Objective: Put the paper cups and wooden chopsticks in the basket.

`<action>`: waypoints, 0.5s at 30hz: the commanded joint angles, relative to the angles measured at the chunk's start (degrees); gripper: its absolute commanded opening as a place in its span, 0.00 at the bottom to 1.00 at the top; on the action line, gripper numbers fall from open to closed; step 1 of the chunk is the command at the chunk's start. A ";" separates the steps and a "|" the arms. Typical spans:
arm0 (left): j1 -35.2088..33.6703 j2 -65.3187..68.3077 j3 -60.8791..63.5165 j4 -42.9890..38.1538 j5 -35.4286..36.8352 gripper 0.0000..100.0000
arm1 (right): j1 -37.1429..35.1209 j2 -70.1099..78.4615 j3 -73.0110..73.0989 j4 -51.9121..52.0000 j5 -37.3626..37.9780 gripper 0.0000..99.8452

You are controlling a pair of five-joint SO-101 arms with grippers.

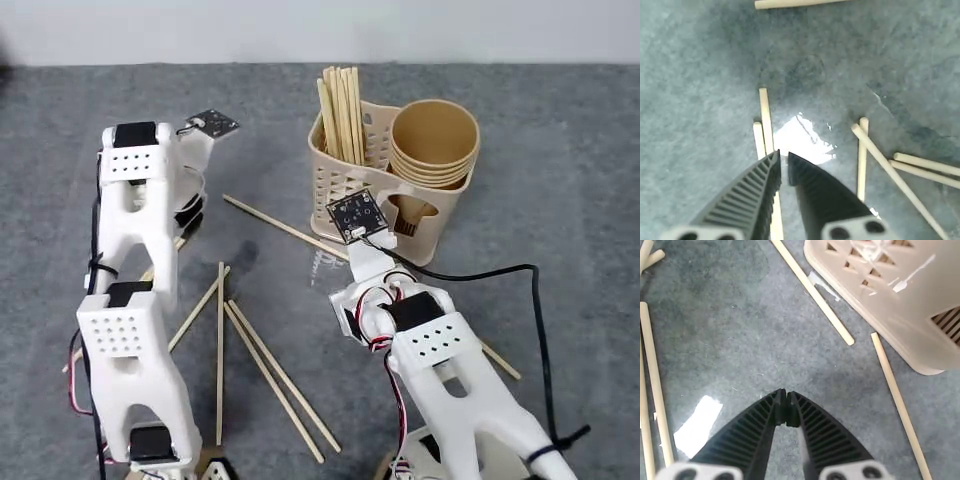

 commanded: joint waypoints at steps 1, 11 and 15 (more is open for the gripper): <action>-3.87 -5.01 0.13 0.53 -2.37 0.14 | -0.22 -2.51 0.09 0.31 0.00 0.01; -12.66 -5.54 6.11 -3.08 -7.56 0.18 | -0.22 -2.51 0.09 0.22 0.00 0.01; -14.42 -5.80 10.86 -7.21 -8.44 0.18 | -0.22 -2.07 0.09 -0.04 0.00 0.01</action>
